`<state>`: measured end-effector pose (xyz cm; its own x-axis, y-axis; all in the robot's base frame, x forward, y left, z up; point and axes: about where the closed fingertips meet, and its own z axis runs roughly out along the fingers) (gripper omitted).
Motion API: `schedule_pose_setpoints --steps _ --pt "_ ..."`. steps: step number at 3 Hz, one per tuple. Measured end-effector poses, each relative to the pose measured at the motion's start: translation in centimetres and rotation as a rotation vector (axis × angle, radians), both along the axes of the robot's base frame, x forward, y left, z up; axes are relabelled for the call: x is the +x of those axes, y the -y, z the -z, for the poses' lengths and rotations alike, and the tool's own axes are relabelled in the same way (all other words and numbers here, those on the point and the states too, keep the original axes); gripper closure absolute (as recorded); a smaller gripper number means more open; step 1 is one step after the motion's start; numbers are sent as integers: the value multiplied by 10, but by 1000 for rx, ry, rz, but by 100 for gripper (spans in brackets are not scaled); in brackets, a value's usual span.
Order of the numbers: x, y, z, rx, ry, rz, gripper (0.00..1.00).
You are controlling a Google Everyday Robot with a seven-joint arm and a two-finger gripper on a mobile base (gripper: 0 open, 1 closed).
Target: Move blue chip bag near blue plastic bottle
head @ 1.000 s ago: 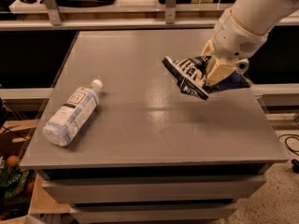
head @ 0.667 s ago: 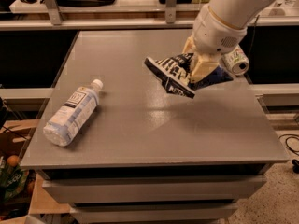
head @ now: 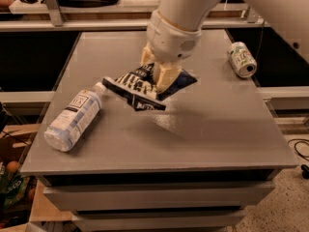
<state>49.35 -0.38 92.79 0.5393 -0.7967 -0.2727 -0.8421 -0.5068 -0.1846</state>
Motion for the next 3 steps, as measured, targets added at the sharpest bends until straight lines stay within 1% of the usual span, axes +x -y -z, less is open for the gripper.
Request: schedule_pose_setpoints --steps 1,2,3 --pt "-14 -36 11 3 -27 -122 100" --pt "-23 -61 19 20 -47 -213 100" --pt "-28 -80 23 29 -50 -282 100"
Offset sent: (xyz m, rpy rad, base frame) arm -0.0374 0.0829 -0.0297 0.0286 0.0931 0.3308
